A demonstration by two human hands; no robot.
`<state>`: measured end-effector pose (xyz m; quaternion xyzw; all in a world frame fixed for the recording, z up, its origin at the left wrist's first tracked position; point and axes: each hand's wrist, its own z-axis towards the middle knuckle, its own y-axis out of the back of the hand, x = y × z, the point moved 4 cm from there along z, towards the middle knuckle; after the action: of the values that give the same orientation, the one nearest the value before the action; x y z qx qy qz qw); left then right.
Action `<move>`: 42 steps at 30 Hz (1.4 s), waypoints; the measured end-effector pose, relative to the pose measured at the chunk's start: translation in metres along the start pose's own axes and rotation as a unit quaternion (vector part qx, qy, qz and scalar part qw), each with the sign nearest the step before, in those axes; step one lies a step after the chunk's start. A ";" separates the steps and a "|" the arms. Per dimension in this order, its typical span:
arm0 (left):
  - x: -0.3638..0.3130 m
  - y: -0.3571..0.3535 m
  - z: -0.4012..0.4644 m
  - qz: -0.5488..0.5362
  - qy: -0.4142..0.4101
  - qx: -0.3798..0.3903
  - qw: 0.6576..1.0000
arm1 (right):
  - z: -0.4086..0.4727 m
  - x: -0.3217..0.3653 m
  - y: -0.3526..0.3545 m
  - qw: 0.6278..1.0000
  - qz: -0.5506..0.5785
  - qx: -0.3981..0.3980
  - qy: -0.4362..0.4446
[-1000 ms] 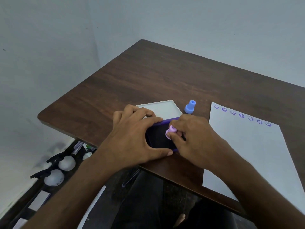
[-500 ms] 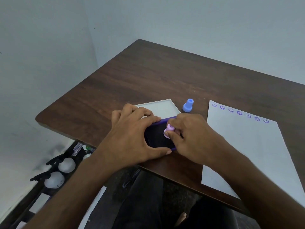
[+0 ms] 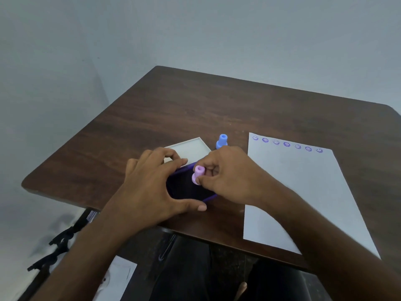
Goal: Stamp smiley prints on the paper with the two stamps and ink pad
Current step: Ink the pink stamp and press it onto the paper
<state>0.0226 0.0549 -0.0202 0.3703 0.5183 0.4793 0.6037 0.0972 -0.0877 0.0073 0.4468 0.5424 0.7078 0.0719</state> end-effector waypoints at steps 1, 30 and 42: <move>-0.001 0.002 0.000 -0.015 -0.001 -0.007 1.000 | 0.000 0.000 0.003 1.000 0.016 -0.017 0.006; -0.209 -0.060 0.166 -0.200 -0.163 0.042 0.965 | -0.097 -0.194 0.160 0.940 0.095 -0.295 -0.139; -0.237 -0.099 0.204 -0.131 -0.137 0.085 0.978 | -0.093 -0.251 0.155 0.930 0.080 -0.296 -0.201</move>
<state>0.2410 -0.1892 -0.0111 0.4115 0.5135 0.2953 0.6927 0.2386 -0.3622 -0.0038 0.5797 0.2449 0.7353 0.2516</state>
